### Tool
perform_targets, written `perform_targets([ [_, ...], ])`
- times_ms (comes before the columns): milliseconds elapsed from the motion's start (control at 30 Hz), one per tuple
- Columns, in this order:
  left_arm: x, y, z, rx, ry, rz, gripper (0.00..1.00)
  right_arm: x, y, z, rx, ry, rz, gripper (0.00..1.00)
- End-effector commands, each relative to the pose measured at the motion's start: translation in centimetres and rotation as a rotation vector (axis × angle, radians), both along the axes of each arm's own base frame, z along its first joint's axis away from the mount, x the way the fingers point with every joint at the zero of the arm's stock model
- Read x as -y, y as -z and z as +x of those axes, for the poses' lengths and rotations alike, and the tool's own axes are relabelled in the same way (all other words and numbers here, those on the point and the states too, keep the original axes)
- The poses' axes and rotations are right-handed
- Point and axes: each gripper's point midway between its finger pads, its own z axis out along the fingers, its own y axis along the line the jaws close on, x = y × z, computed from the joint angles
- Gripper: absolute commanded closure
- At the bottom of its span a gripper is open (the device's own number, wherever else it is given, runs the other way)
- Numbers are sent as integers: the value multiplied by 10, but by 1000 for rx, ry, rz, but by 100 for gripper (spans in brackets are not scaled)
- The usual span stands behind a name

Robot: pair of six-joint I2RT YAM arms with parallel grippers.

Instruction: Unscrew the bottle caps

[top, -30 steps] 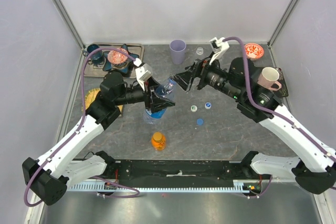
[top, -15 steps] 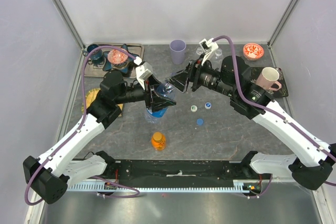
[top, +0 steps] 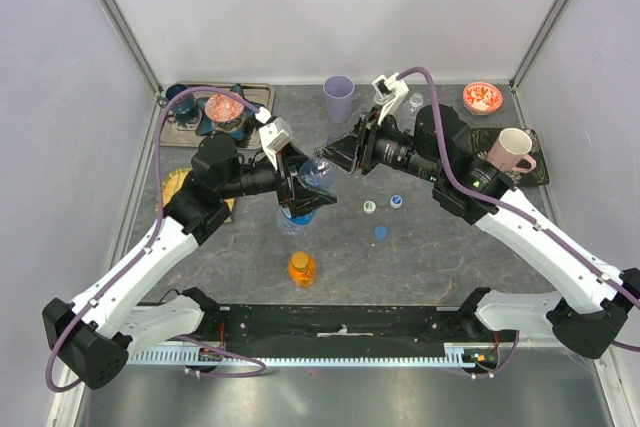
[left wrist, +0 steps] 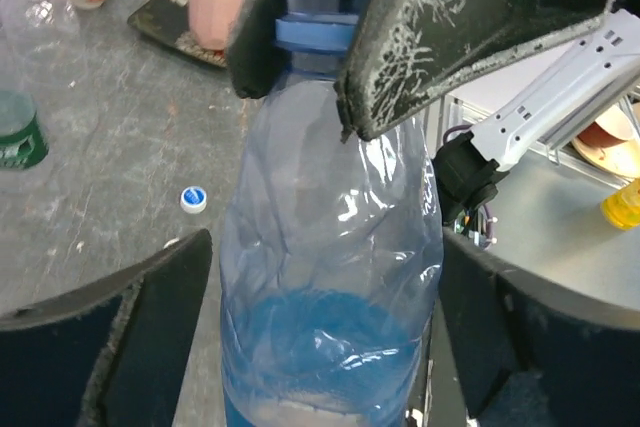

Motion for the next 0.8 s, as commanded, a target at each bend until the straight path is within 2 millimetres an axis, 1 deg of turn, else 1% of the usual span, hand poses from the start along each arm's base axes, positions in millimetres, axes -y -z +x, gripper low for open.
perform_targets([
  [0, -20, -23, 18, 60, -188, 20, 1, 9, -16, 13, 51, 85, -8, 100],
  [33, -26, -23, 22, 59, -233, 24, 1, 10, -20, 16, 58, 100, -8, 100],
  [67, -35, -24, 21, 59, -279, 25, 1, 14, -26, 21, 73, 133, -6, 100],
  [100, -44, -24, 30, 60, -361, 29, 1, 16, -28, 24, 83, 149, -14, 100],
  [133, -51, -25, 31, 61, -402, 27, 1, 17, -30, 28, 90, 169, -18, 100],
  [167, -57, -20, 33, 48, -443, 36, 1, 19, -38, 31, 105, 191, -13, 100],
  [200, -71, -25, 37, 57, -526, 26, 1, 25, -39, 40, 109, 246, -25, 100],
  [233, -79, -25, 38, 57, -565, 29, 1, 27, -39, 47, 124, 279, -44, 100],
  [267, -86, -22, 40, 48, -609, 35, 1, 31, -45, 52, 142, 312, -46, 100],
  [300, -103, -22, 40, 48, -693, 36, 1, 41, -44, 67, 148, 405, -68, 100],
  [333, -112, -22, 40, 52, -732, 37, 1, 44, -40, 78, 164, 455, -102, 100],
  [367, -116, -16, 37, 51, -742, 46, 1, 51, -36, 89, 170, 522, -127, 100],
  [400, -129, -14, 40, 55, -809, 52, 1, 55, -35, 99, 185, 580, -136, 100],
  [433, -136, -14, 33, 80, -819, 47, 1, 66, -17, 118, 179, 692, -189, 100],
  [467, -139, -15, 30, 97, -817, 44, 1, 69, -10, 127, 208, 731, -229, 100],
  [500, -139, -13, 26, 109, -802, 46, 1, 70, -13, 136, 239, 772, -211, 100],
  [533, -142, -17, 19, 135, -795, 32, 0, 72, 7, 149, 236, 836, -262, 100],
  [567, -142, -11, 18, 133, -788, 47, 1, 73, 13, 156, 262, 857, -299, 100],
  [600, -143, -9, 16, 133, -784, 49, 1, 72, 14, 163, 277, 882, -297, 100],
  [633, -144, -3, 15, 121, -786, 62, 1, 64, 25, 175, 278, 898, -324, 100],
  [700, -145, 2, 13, 111, -782, 79, 1, 56, 36, 188, 281, 910, -337, 100],
  [733, -145, 5, 13, 105, -780, 86, 2, 48, 49, 198, 273, 907, -357, 100],
  [767, -146, 6, 10, 105, -778, 92, 2, 44, 55, 203, 270, 905, -362, 100],
])
